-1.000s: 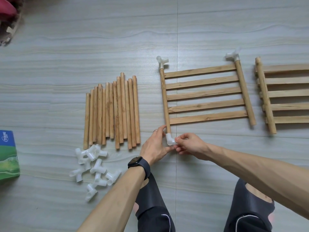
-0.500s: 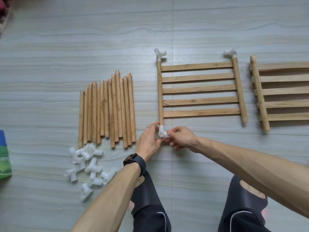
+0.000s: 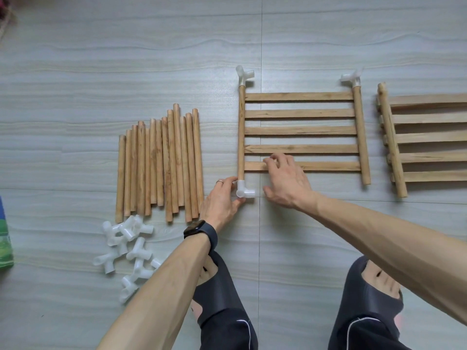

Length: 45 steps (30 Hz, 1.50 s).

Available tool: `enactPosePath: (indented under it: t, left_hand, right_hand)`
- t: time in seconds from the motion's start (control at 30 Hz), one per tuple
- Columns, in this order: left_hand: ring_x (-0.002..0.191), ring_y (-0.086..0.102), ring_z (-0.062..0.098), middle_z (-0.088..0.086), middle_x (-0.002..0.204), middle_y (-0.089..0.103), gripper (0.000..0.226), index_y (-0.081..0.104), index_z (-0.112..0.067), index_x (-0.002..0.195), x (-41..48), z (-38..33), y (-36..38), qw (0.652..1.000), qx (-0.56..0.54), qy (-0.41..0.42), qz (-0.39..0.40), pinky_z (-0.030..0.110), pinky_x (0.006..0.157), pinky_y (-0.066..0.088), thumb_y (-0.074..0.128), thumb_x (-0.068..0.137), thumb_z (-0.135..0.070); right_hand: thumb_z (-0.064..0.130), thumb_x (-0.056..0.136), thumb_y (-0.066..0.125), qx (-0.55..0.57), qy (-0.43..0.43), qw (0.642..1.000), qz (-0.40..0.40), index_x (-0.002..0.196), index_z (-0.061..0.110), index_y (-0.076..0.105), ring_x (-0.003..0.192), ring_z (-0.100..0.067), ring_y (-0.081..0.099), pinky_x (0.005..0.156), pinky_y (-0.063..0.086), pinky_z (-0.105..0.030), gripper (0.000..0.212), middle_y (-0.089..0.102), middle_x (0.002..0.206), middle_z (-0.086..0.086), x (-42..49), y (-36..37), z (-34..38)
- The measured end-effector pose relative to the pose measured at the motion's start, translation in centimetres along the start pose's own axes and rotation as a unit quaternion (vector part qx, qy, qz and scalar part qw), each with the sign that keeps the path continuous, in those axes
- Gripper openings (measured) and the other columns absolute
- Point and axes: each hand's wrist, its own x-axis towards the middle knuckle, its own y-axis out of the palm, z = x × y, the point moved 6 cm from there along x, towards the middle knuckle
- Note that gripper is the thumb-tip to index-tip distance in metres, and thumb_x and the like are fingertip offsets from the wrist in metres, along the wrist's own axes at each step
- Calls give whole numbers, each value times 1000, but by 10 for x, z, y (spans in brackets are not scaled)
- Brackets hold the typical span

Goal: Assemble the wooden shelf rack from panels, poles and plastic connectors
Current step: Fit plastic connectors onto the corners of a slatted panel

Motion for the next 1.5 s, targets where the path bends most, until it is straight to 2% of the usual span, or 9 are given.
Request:
enactPosePath:
  t: [0.1,0.17,0.47,0.7,1.03,1.13,1.2,1.27,1.5]
  left_hand:
    - [111,61,22,-2,132,56,57,46,-23,144,4,-2,-3,999,-46,-8,0,40,93,50,70,93,-36]
    - [113,59,22,-3,131,58,57,48,-22,143,5,-4,-6,999,-50,0,-1,38,92,49,71,92,-35]
    - [134,47,21,-3,156,33,104,14,-28,160,7,-7,-4,985,134,101,32,39,101,50,73,82,-60]
    - [135,46,21,-3,158,38,90,20,-25,160,4,-19,-2,959,233,159,38,37,102,47,63,89,-61]
    - [116,54,20,-5,144,55,66,35,-28,155,-1,-24,3,942,275,190,31,37,88,52,62,97,-44]
    - [111,61,17,-10,136,61,60,47,-32,148,-5,-20,4,977,159,138,35,37,85,54,65,91,-41]
    - [100,66,10,-12,120,70,51,62,-34,134,-1,-12,0,997,-61,18,47,32,85,55,64,83,-36]
    - [90,68,8,-7,110,74,40,65,-28,125,6,-7,0,957,-264,-99,60,26,78,54,63,85,-31]
    - [79,61,13,2,102,76,30,72,-13,118,20,-11,15,927,-316,-160,124,23,59,44,65,98,-34]
  right_hand:
    - [45,79,75,-49,13,993,104,161,17,8,152,-33,10,123,21,-51,110,3,168,-7,5,5,-10]
    - [54,75,79,-61,4,992,108,161,17,7,150,-33,13,121,23,-54,119,10,165,-9,4,6,-9]
    - [84,62,72,-68,35,991,112,148,10,27,145,-35,20,104,34,-76,122,22,154,-11,-8,12,7]
    - [88,66,62,-79,31,990,108,158,17,11,145,-37,15,100,29,-84,127,17,153,-14,-13,24,6]
    - [65,73,74,-24,48,995,83,144,7,30,146,-31,18,100,33,-79,101,23,151,-10,-12,27,18]
    - [58,75,74,-24,44,995,83,143,10,31,146,-33,16,99,31,-81,93,23,150,-11,-14,29,19]
    - [58,73,74,-27,40,996,78,140,15,32,141,-34,21,97,34,-79,89,27,144,-11,-14,29,21]
    - [60,72,74,-37,40,995,79,139,17,33,136,-33,25,96,36,-76,90,29,140,-10,-15,29,21]
    - [64,71,64,-90,-24,992,81,136,15,38,132,-32,30,96,36,-75,85,32,138,-7,-32,32,13]
